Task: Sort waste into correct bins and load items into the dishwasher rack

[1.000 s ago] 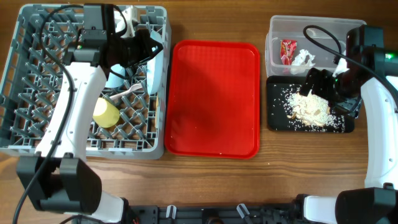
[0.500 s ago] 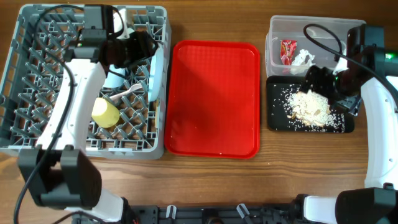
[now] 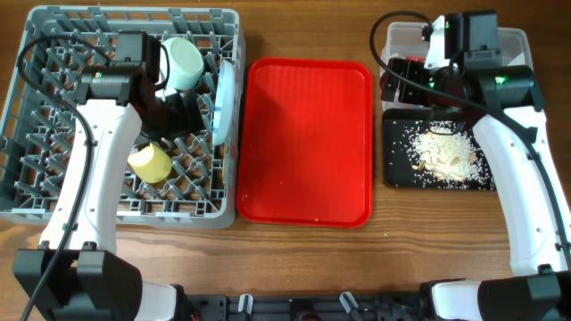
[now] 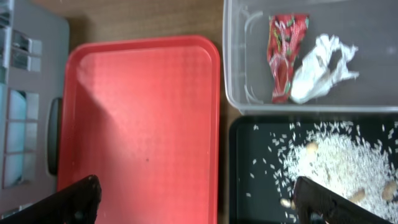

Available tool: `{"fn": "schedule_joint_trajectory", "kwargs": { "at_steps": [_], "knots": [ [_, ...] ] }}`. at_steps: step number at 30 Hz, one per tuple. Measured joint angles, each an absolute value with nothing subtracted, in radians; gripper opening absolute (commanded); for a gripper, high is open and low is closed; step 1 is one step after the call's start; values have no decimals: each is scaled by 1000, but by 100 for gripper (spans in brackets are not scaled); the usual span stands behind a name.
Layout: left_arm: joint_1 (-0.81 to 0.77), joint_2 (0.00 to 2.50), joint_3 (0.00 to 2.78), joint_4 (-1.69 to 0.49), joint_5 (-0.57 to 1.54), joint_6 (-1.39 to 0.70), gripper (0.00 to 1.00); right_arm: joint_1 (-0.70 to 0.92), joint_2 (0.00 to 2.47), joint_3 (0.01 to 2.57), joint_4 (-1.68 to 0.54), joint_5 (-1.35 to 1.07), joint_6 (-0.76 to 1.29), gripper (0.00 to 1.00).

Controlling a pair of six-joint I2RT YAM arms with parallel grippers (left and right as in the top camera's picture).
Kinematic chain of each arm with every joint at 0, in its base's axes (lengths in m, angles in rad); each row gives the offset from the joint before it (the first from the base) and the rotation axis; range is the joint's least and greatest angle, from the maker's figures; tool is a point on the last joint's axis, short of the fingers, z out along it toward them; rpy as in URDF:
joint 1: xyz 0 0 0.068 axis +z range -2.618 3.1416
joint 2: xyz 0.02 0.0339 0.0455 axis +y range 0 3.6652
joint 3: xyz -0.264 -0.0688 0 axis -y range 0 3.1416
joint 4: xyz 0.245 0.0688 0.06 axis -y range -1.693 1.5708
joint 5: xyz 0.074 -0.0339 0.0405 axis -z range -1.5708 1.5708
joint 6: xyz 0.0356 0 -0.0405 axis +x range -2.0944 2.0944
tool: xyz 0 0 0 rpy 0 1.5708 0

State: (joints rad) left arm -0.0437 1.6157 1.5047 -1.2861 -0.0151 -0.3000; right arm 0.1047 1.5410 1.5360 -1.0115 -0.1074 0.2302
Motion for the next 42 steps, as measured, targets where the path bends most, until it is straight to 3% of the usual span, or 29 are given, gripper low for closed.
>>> {"fn": "schedule_joint_trajectory", "kwargs": {
  "at_steps": [5,8,16,21,42],
  "knots": [
    [-44,1569,1454,-1247,-7,-270,100,105,1516,1479,-1022,-104,234,100],
    [-44,1416,1317,-1139,21,-244,100,105,1425,1375,-1002,-99,234,100],
    [-44,790,895,-923,129,-160,100,104,891,1057,-915,-84,229,100],
    [-44,548,836,-915,163,-142,100,104,580,1004,-987,-41,229,100],
    [-44,506,833,-1015,171,-139,100,104,507,980,-1052,-13,218,100]
  ]
}}
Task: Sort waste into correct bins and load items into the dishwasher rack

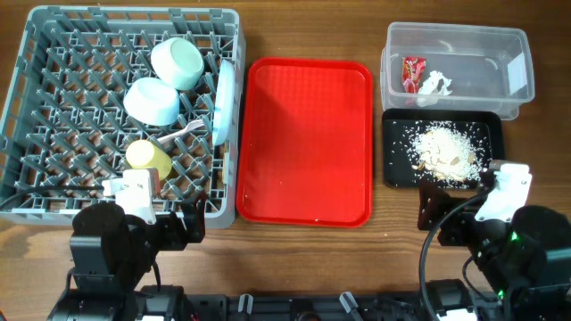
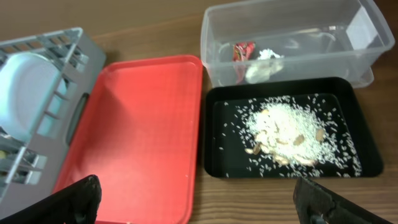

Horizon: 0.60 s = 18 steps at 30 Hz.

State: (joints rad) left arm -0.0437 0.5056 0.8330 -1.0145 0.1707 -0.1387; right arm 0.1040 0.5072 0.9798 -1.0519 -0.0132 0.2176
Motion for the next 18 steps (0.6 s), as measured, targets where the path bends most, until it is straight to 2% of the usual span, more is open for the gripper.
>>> {"fn": "schedule_joint_trajectory", "kwargs": {
  "at_steps": [4,9,14,18],
  "knots": [
    [-44,506,833,-1018,171,-139,100,104,402,863,-926,31,176,100],
    [-44,506,831,-1018,174,-139,100,104,204,593,-546,28,89,100],
    [-44,506,830,-1017,174,-139,100,104,128,379,-207,27,70,100],
    [-44,506,830,-1017,174,-139,100,104,106,247,-20,27,62,100]
  ]
}}
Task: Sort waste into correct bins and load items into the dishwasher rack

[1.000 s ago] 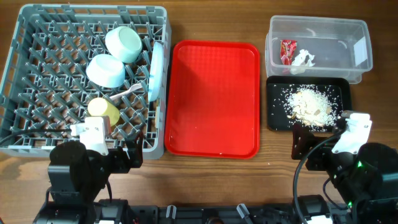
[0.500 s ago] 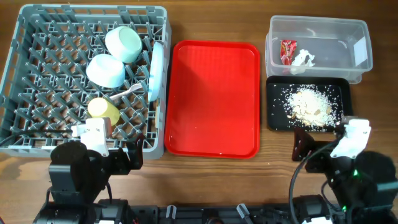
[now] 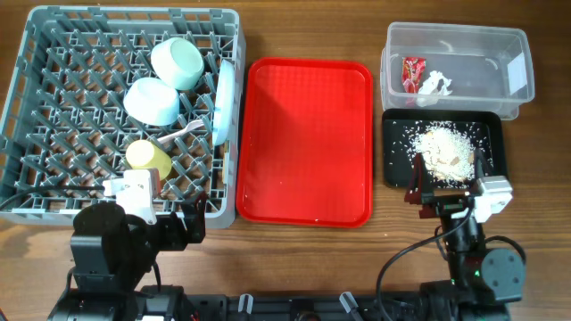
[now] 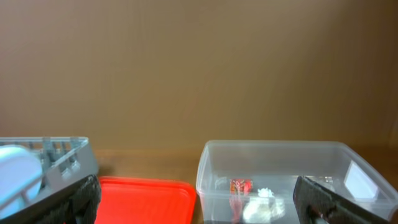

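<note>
The grey dishwasher rack [image 3: 134, 12] at the left holds a pale green cup [image 3: 178, 61], a light blue bowl [image 3: 153, 100], a yellow cup [image 3: 147, 156], an upright plate [image 3: 223, 102] and a white utensil [image 3: 183, 134]. The clear bin [image 3: 455, 28] holds a red wrapper [image 3: 411, 71] and a white tissue [image 3: 435, 83]. The black tray [image 3: 397, 169] carries rice and nuts [image 3: 446, 147]. My right gripper [image 3: 448, 178] stands open and empty at the black tray's near edge; its wrist view shows the gripper [image 4: 198, 199] facing the bin [image 4: 286, 174]. My left gripper [image 3: 189, 223] rests by the rack's front right corner.
A red tray [image 3: 308, 143] with nothing on it lies between the rack and the bins. Both arm bases sit at the table's front edge. A brown wall fills the upper part of the right wrist view.
My right gripper has tipped upward: its camera looked down on the black tray and bin, and now looks level at the bin and the wall. The left arm has not moved.
At first my left arm reached over the rack by the cups and my right gripper hung open over the clear bin with the wrapper and tissue. Then both arms were back at the front edge. Now the right gripper is raised, still open.
</note>
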Available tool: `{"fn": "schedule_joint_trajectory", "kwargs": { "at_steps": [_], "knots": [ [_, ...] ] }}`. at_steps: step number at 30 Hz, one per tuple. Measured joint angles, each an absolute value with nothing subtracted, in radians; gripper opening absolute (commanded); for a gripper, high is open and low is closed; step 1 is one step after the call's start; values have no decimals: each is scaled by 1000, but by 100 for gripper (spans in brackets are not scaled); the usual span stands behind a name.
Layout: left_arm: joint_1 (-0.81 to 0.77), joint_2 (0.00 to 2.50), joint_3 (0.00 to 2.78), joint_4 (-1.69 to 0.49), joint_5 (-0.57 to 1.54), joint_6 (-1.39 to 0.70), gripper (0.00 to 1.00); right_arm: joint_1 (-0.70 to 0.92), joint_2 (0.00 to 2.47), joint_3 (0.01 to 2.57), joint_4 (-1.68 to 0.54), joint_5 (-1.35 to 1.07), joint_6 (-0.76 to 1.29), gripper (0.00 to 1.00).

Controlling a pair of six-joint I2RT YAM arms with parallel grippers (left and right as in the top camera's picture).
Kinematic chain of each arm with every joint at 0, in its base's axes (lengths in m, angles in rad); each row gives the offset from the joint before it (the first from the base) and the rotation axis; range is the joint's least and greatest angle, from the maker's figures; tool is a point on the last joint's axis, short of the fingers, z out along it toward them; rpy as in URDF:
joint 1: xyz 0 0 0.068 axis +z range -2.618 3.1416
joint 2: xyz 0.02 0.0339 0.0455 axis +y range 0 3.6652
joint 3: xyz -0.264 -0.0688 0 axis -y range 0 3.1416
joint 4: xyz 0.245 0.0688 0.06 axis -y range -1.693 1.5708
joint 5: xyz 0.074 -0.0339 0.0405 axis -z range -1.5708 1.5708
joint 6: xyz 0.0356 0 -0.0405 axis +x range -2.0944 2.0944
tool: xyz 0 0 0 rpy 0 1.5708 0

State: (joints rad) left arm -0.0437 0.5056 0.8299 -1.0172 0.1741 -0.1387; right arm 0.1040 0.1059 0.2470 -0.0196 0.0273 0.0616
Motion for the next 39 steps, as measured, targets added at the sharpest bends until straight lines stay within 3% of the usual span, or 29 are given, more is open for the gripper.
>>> {"fn": "schedule_joint_trajectory", "kwargs": {
  "at_steps": [5,11,24,39],
  "knots": [
    [-44,506,830,-1018,174,-138,100,104,27,117,124,-71,-68,100],
    [-44,506,830,-1017,174,-138,100,104,19,35,144,-136,-152,100],
    [-44,506,830,-1018,174,-138,100,104,18,7,1,-92,-67,100],
    [-44,506,830,-1017,174,-138,100,104,17,7,0,-88,-67,100]
  ]
}}
